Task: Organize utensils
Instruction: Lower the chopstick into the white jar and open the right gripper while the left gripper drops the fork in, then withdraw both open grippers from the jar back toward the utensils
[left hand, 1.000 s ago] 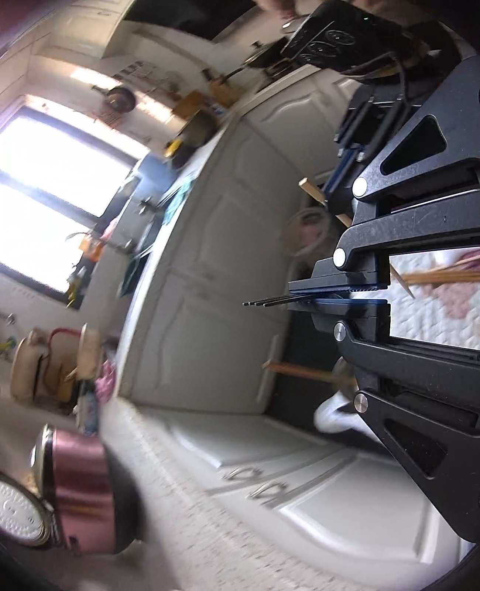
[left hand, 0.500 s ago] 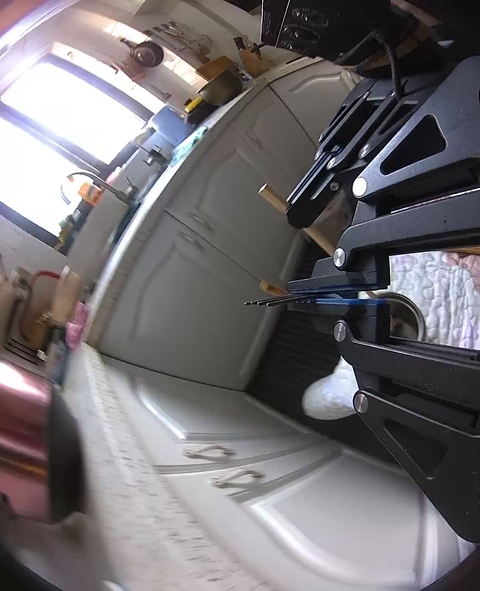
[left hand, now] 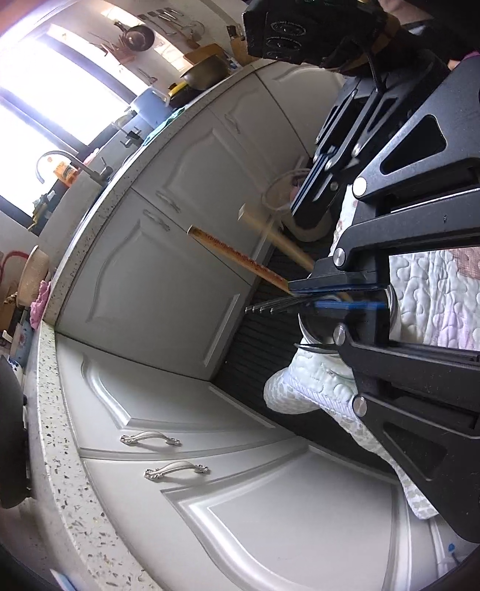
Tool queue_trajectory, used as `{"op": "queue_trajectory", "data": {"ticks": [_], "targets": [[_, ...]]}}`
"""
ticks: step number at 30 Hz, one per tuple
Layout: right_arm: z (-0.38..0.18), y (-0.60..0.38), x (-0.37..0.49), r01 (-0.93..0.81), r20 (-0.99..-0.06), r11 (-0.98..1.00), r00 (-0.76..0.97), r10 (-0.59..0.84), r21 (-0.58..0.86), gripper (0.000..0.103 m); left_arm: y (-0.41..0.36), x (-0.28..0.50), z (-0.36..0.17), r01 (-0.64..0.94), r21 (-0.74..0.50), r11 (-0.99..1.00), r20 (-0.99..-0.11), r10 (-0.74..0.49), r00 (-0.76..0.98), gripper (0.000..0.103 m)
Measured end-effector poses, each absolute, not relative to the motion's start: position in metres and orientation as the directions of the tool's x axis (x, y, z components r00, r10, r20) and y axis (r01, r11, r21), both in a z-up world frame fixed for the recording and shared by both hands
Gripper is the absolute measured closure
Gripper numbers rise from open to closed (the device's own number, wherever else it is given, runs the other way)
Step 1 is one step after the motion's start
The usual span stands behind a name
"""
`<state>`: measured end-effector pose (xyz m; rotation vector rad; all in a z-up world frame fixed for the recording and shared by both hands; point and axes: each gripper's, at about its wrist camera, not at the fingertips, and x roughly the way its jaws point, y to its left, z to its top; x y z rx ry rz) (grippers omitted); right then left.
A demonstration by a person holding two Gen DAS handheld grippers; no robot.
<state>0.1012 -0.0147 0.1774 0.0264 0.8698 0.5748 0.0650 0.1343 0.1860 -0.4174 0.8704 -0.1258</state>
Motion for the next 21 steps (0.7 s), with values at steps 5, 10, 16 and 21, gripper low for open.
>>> {"op": "queue_trajectory", "data": {"ticks": [5,10,16,21], "targets": [[0.189,-0.035,0.082,-0.455,-0.695,0.853,0.527,0.489,0.256,0.065,0.121,0.052,0.193,-0.02,-0.351,0.936,-0.717,-0.255,0.649,0.07],[0.193,-0.057,0.058,-0.437,-0.705,0.862,0.525,0.476,0.257,0.065,0.113,0.032,0.199,-0.008,-0.304,0.953,-0.714,-0.222,0.664,0.056],[0.197,-0.086,0.027,-0.404,-0.721,0.885,0.538,0.436,0.233,0.062,0.093,0.009,0.202,0.0,-0.231,0.973,-0.724,-0.172,0.668,0.055],[0.197,-0.11,-0.004,-0.378,-0.731,0.9,0.547,0.407,0.217,0.06,0.073,-0.009,0.199,0.023,-0.198,0.98,-0.735,-0.164,0.658,0.055]]}}
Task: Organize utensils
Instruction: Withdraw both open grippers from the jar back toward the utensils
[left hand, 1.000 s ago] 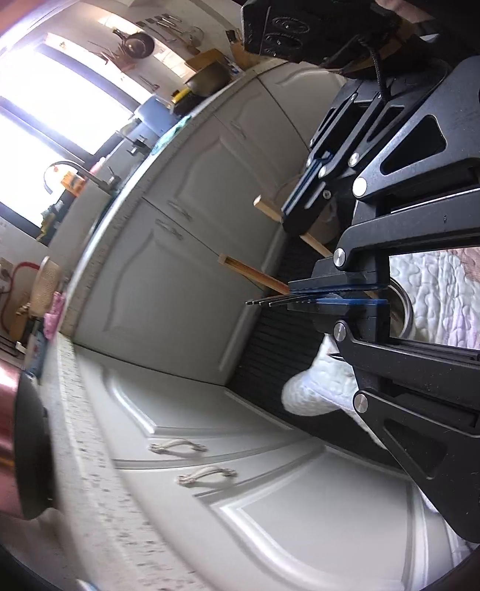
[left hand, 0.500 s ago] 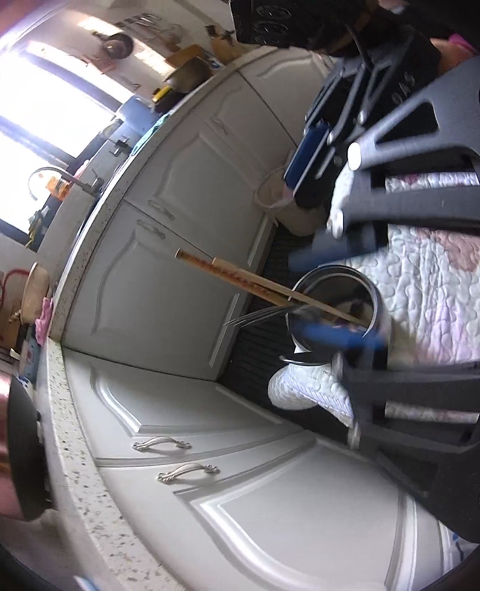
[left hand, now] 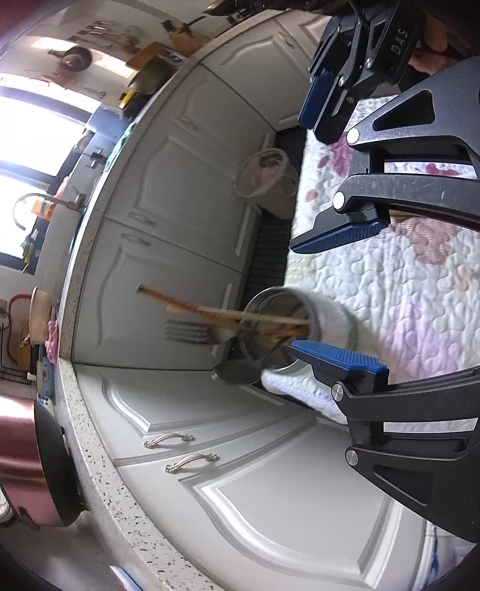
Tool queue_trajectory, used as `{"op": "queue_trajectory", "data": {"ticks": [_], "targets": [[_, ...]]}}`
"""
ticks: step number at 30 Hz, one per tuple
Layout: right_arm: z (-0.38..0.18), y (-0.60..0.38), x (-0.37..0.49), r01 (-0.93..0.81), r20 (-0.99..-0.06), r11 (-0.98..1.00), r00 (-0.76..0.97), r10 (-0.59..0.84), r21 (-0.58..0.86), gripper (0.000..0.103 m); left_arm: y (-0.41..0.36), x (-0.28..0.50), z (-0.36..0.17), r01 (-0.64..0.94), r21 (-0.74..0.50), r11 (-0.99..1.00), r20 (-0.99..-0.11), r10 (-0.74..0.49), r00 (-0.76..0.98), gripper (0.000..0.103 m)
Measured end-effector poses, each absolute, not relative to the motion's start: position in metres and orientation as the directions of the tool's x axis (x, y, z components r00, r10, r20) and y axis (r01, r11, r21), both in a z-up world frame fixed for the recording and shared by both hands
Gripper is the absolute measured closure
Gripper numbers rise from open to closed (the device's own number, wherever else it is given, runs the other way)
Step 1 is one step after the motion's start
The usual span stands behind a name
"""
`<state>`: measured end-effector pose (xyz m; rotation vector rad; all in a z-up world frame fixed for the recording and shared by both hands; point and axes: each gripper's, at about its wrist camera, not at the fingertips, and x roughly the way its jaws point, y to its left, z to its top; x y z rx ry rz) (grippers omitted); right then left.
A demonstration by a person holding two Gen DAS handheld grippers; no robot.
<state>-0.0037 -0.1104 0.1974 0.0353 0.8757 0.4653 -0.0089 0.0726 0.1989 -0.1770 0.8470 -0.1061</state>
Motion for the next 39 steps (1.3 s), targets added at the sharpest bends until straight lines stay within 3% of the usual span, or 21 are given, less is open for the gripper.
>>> {"op": "queue_trajectory", "data": {"ticks": [11,27,39], "targets": [[0.184,-0.166,-0.06,-0.319,-0.763,0.932,0.555,0.332,0.173,0.06,0.033,-0.045,0.176,0.063,-0.175,0.982,-0.768,-0.177,0.616,0.055],[0.087,-0.222,-0.095,-0.182,-0.863,0.959,0.424,0.275,0.216,0.06,0.009,-0.059,0.089,0.057,-0.327,0.943,-0.853,-0.32,0.411,0.055],[0.06,-0.223,-0.092,-0.163,-0.876,0.953,0.38,0.298,0.254,0.06,-0.06,-0.012,0.035,0.1,-0.255,0.962,-0.914,-0.273,0.3,0.055]]}}
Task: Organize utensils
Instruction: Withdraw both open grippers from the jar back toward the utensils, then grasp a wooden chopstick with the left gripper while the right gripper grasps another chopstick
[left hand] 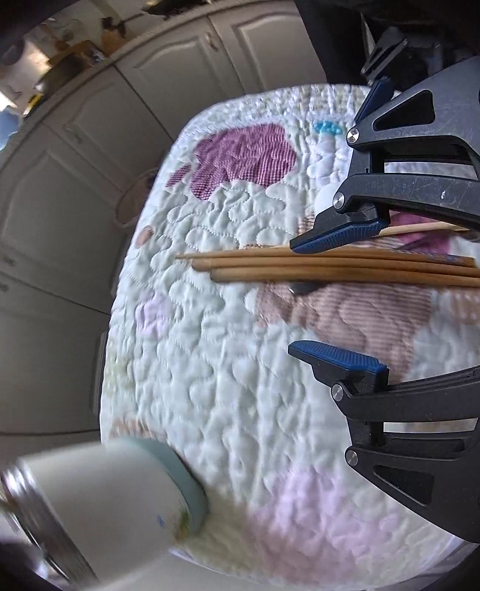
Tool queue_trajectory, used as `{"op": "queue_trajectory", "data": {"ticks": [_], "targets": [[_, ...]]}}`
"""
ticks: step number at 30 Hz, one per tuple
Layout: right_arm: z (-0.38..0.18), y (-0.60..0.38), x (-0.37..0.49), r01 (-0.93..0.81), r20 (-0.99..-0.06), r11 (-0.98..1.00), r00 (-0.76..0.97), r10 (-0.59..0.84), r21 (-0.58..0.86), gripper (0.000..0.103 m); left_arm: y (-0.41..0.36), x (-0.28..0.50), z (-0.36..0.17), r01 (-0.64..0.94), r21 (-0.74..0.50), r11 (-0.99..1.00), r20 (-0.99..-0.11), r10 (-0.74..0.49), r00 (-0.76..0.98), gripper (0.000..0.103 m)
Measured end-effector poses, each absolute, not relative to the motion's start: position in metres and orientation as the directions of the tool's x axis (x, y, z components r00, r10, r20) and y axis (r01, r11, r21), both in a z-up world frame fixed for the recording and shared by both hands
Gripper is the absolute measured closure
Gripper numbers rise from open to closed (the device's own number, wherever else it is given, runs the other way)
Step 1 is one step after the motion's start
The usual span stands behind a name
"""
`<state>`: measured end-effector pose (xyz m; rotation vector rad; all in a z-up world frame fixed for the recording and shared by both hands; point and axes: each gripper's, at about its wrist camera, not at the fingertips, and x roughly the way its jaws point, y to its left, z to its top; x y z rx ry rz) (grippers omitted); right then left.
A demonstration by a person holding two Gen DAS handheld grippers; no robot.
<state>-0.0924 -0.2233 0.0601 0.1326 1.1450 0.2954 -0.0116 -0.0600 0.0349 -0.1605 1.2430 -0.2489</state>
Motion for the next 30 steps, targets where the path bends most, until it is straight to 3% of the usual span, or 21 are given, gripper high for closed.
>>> {"op": "queue_trajectory", "data": {"ticks": [9,12,15,20,23,30], "targets": [[0.059,-0.222,-0.083,-0.162,-0.866,0.94,0.368,0.339,0.299,0.06,-0.081,0.008,0.026,0.104,-0.105,0.989,-0.934,-0.133,0.33,0.053],[0.059,-0.216,-0.08,-0.178,-0.864,0.937,0.365,0.348,0.302,0.06,-0.085,0.004,0.031,0.133,-0.002,0.991,-0.93,-0.051,0.364,0.053],[0.061,-0.212,-0.079,-0.191,-0.857,0.932,0.37,0.36,0.309,0.06,-0.071,0.002,0.027,0.128,0.086,0.988,-0.936,0.036,0.351,0.065],[0.061,-0.206,-0.077,-0.21,-0.851,0.926,0.37,0.373,0.314,0.06,-0.004,-0.006,0.028,0.016,-0.057,0.998,-0.954,-0.06,0.295,0.065],[0.057,-0.197,-0.076,-0.218,-0.856,0.925,0.36,0.372,0.31,0.06,0.026,-0.013,0.035,-0.03,-0.198,0.98,-0.942,-0.182,0.281,0.065],[0.056,-0.175,-0.077,-0.247,-0.857,0.919,0.346,0.381,0.308,0.06,0.052,-0.016,0.042,-0.083,-0.208,0.975,-0.935,-0.173,0.31,0.065]]}}
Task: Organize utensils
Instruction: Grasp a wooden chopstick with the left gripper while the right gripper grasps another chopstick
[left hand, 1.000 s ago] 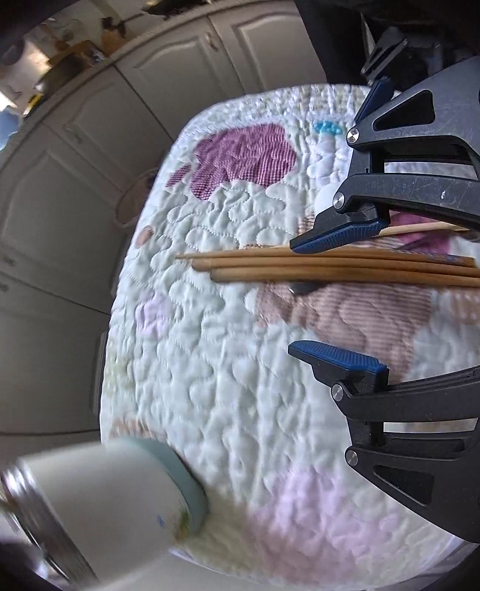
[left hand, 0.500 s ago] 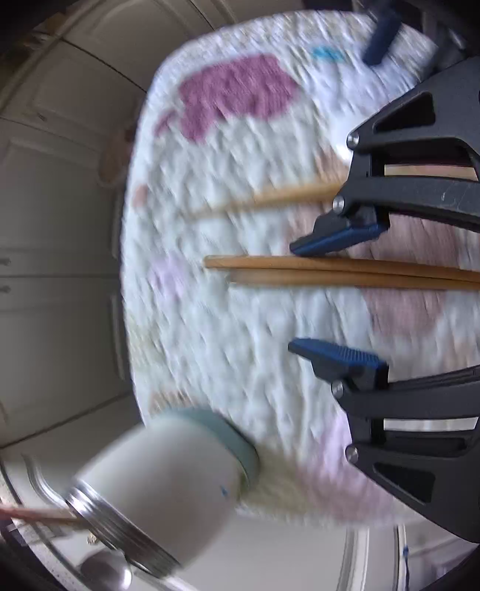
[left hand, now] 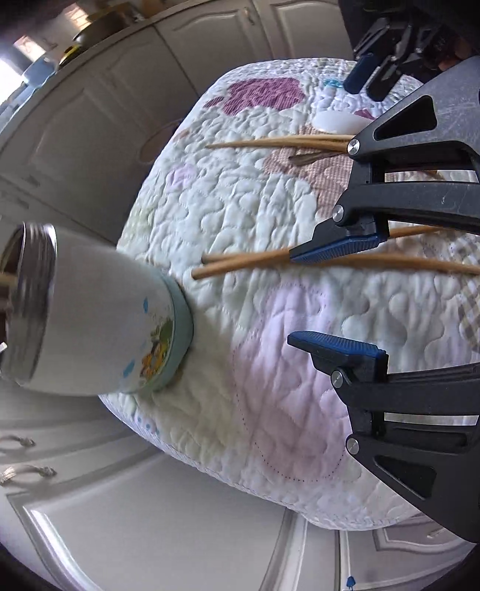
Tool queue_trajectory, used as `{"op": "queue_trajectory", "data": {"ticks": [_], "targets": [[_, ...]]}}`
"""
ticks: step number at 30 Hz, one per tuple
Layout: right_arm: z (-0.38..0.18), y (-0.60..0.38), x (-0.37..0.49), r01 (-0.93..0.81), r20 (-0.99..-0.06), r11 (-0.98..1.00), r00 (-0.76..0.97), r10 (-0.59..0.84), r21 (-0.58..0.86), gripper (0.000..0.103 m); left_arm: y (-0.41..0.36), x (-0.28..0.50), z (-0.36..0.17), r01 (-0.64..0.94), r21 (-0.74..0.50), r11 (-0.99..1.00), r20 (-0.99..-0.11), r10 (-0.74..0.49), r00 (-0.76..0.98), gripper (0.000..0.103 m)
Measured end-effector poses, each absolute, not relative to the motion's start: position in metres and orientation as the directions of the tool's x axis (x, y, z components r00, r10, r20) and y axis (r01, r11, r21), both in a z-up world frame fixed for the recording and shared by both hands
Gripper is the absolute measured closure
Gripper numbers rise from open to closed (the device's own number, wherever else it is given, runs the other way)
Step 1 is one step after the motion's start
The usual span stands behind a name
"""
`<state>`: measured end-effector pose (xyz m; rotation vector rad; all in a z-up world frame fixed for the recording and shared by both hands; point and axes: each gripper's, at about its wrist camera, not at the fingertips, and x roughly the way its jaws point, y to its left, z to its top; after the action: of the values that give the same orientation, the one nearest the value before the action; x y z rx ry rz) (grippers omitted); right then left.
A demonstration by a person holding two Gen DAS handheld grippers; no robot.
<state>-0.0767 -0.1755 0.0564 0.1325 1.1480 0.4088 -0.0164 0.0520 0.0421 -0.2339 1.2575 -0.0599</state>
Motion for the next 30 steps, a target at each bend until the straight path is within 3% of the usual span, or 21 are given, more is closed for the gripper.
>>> {"op": "queue_trajectory", "data": {"ticks": [6,12,16,20,25,30], "targets": [[0.065,-0.16,-0.073,-0.292,-0.846,0.906,0.353,0.399,0.306,0.06,0.056,-0.008,0.036,-0.143,-0.279,0.95,-0.925,-0.226,0.305,0.065],[0.061,-0.145,-0.068,-0.319,-0.851,0.899,0.335,0.404,0.302,0.06,0.045,0.013,0.033,-0.186,-0.245,0.952,-0.927,-0.174,0.333,0.066],[0.06,-0.136,-0.066,-0.333,-0.85,0.892,0.326,0.413,0.306,0.06,0.046,0.018,0.027,-0.19,-0.277,0.942,-0.919,-0.202,0.339,0.095],[0.063,-0.122,-0.058,-0.355,-0.845,0.88,0.318,0.43,0.315,0.06,0.057,0.009,0.037,-0.176,-0.293,0.94,-0.91,-0.217,0.354,0.095],[0.057,-0.092,-0.038,-0.378,-0.839,0.861,0.291,0.459,0.34,0.072,0.084,-0.006,0.045,-0.181,-0.347,0.92,-0.899,-0.272,0.342,0.095],[0.039,-0.051,-0.018,-0.405,-0.853,0.851,0.252,0.456,0.335,0.074,0.107,-0.017,0.048,-0.191,-0.32,0.928,-0.91,-0.245,0.334,0.096]]}}
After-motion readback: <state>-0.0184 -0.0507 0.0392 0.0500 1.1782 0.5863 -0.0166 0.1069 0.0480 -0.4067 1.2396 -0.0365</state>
